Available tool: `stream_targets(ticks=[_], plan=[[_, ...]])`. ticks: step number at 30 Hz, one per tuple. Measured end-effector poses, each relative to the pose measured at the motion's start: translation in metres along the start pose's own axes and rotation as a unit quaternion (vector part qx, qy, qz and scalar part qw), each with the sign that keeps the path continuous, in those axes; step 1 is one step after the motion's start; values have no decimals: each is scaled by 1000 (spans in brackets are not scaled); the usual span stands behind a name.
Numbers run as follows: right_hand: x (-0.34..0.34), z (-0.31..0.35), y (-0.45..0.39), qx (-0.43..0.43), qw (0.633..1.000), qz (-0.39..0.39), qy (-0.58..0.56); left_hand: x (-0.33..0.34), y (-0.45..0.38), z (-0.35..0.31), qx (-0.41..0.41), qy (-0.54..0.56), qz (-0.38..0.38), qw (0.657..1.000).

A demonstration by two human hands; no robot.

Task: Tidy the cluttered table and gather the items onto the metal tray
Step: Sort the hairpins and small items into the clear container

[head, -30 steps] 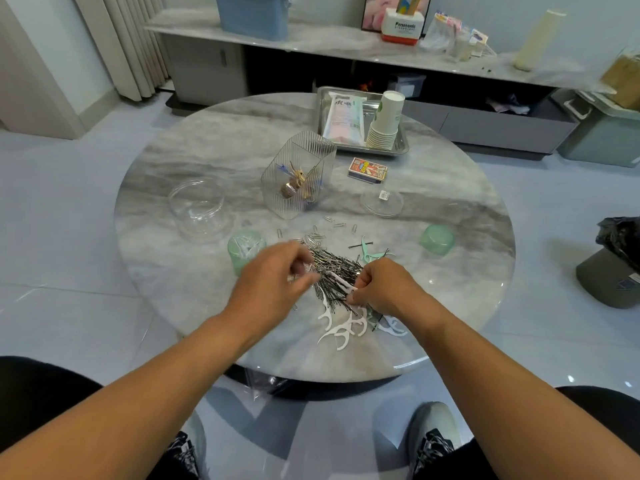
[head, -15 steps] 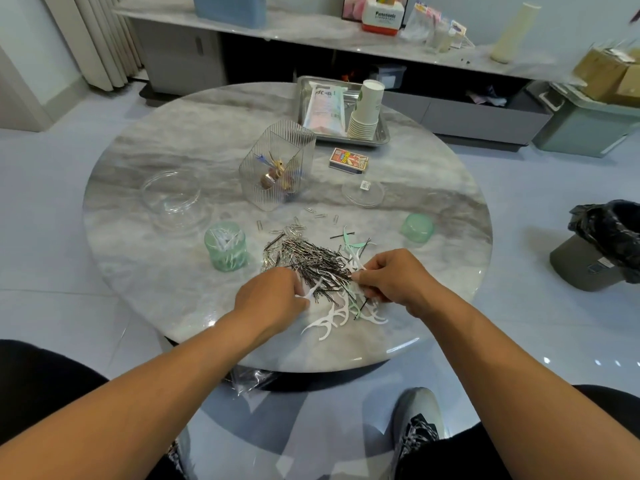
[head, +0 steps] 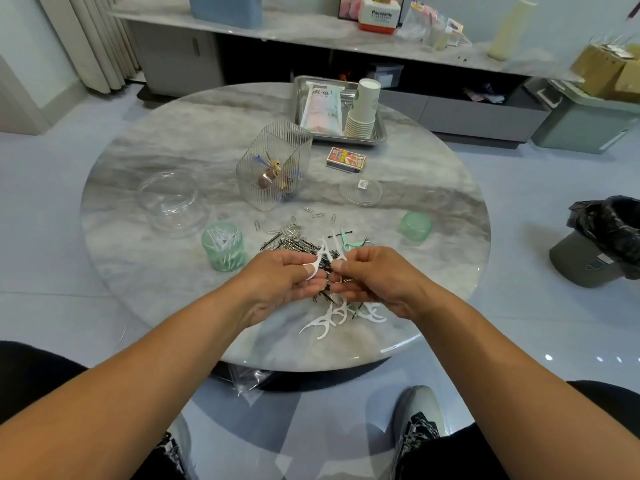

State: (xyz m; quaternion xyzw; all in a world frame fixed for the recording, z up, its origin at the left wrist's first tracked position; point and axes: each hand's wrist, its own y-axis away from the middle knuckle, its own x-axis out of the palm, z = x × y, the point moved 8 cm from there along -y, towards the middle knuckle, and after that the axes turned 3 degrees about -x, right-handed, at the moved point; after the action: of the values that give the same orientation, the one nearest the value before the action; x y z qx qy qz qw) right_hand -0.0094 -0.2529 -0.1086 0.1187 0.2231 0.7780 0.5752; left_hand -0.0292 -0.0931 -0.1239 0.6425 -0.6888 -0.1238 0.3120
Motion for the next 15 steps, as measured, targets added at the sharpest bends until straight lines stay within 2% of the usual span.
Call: stream_targets(ticks=[2, 4, 6, 9, 12, 15], plan=[[-7, 12, 1, -60, 997, -28, 38, -3, 1, -3, -15, 19, 4, 1000], [-12, 29, 3, -155, 974, -49, 161, -5, 3, -5, -36, 35, 20, 999], [-8, 47, 12, -278, 906, -67, 311, -5, 5, -5, -60, 41, 42, 996], [5, 60, 31, -435, 799, -74, 409, -4, 9, -6, -86, 38, 71, 993], [13, 60, 42, -500, 741, -68, 442, -2, 12, -9, -103, 64, 108, 987], [14, 60, 46, -523, 728, -63, 438, 3, 15, -10, -104, 73, 143, 982]])
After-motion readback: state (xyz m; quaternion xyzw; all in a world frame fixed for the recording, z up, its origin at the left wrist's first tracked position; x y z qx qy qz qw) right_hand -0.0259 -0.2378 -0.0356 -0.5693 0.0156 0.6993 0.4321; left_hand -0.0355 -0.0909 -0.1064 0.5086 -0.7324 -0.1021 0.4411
